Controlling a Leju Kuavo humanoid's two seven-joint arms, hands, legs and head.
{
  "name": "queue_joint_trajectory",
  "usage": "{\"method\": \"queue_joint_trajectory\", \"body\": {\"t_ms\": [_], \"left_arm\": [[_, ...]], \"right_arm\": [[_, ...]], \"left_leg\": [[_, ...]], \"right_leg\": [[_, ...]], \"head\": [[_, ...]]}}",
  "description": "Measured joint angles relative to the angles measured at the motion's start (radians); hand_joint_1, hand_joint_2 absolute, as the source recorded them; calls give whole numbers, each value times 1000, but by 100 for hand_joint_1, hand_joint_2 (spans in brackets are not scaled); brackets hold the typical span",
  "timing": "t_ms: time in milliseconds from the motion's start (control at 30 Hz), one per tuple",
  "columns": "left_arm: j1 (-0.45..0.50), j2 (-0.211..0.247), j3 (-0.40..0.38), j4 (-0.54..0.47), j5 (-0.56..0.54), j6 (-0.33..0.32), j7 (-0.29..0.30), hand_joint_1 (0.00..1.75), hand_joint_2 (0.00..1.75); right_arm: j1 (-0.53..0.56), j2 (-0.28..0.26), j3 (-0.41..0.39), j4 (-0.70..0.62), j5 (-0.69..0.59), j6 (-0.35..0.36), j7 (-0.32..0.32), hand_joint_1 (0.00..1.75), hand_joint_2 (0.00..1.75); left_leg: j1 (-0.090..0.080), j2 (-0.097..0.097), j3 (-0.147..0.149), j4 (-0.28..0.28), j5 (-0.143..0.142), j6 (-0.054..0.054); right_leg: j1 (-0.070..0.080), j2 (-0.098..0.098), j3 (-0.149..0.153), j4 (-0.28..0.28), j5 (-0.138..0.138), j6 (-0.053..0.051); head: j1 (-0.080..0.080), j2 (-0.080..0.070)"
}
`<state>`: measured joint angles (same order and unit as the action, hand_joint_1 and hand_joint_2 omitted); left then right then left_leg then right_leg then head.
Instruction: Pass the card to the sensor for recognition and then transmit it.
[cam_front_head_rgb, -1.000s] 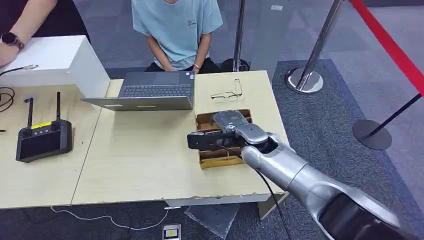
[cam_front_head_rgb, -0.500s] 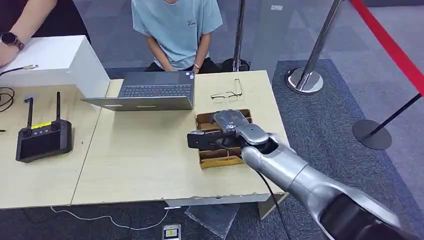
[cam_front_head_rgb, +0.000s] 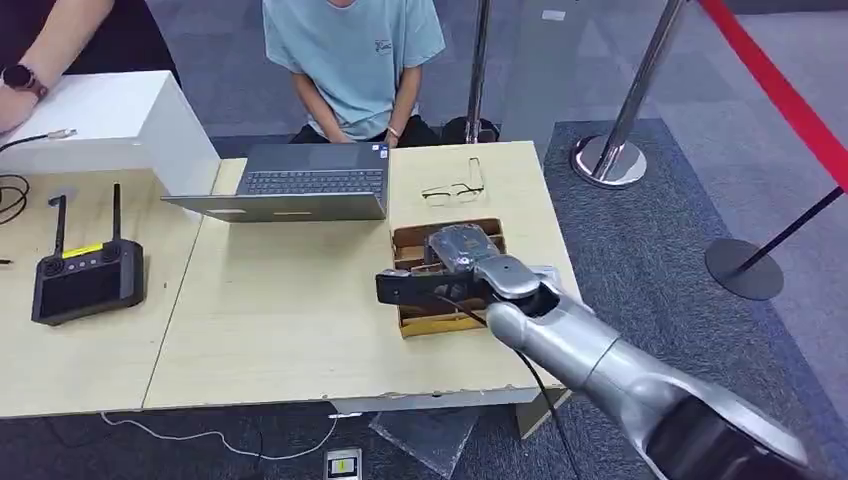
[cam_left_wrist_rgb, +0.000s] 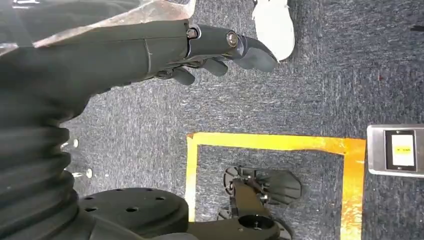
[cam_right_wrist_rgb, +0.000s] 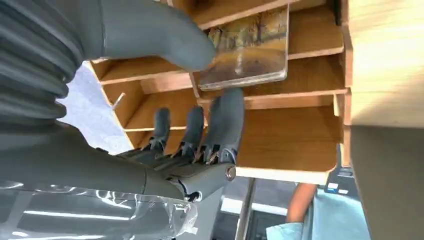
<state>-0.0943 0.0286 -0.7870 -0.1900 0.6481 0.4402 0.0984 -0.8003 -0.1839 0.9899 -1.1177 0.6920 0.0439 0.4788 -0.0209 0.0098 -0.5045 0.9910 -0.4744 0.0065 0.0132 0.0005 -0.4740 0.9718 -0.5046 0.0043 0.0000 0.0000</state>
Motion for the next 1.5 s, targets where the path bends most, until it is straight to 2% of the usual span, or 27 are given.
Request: {"method": "queue_joint_trajectory", "body": {"t_ms": [67, 233, 267, 333, 500, 533, 567, 633, 1300, 1500], "left_arm": [[0, 0, 0, 0, 0, 0, 0, 0, 175], [0, 0, -1, 0, 2, 0, 0, 0, 175], [0, 0, -1, 0, 1, 0, -1, 0, 175], [0, -1, -2, 0, 2, 0, -3, 0, 175], [0, -1, -5, 0, 2, 0, -3, 0, 175], [0, -1, -5, 0, 2, 0, -3, 0, 175], [0, -1, -5, 0, 2, 0, -3, 0, 175], [0, -1, -6, 0, 3, 0, -4, 0, 175], [0, -1, -6, 0, 7, 1, -7, 0, 175], [0, -1, -6, 0, 9, 1, -8, 0, 175]], "right_arm": [[6, -5, 0, -6, 0, 1, 0, 86, 175], [19, -20, 0, -29, -2, 9, 6, 86, 175], [20, -23, 0, -32, -3, 11, 8, 79, 175], [21, -25, 0, -35, -3, 13, 10, 77, 175], [21, -29, 0, -41, -3, 14, 11, 82, 175], [21, -29, 0, -41, -3, 14, 11, 91, 175], [21, -29, 0, -41, -3, 15, 11, 152, 175], [20, -29, 0, -41, -3, 17, 10, 175, 175], [19, -31, 0, -47, -14, 15, -2, 175, 175], [33, -40, -2, -62, -18, -20, 7, 175, 175]], "left_leg": [[0, 0, 0, 0, 0, 0], [0, 0, 0, 0, 0, 0], [0, 0, 0, 0, 0, 0], [0, 0, 0, 0, 0, 0], [0, 0, 0, 0, 0, 0], [0, 0, 0, 0, 0, 0], [0, 0, 0, 0, 0, 0], [0, 0, 0, 0, 0, 0], [0, 0, 0, 0, 0, 0], [0, 0, 0, 0, 0, 0]], "right_leg": [[0, 0, 0, 0, 0, 0], [0, 0, 0, 0, 0, 0], [0, 0, 0, 0, 0, 0], [0, 0, 0, 0, 0, 0], [0, 0, 0, 0, 0, 0], [0, 0, 0, 0, 0, 0], [0, 0, 0, 0, 0, 0], [0, 0, 0, 0, 0, 0], [0, 0, 0, 0, 0, 0], [0, 0, 0, 0, 0, 0]], "head": [[0, 0], [0, 0], [0, 0], [0, 0], [0, 0], [0, 0], [0, 0], [0, 0], [0, 0], [0, 0]]}}
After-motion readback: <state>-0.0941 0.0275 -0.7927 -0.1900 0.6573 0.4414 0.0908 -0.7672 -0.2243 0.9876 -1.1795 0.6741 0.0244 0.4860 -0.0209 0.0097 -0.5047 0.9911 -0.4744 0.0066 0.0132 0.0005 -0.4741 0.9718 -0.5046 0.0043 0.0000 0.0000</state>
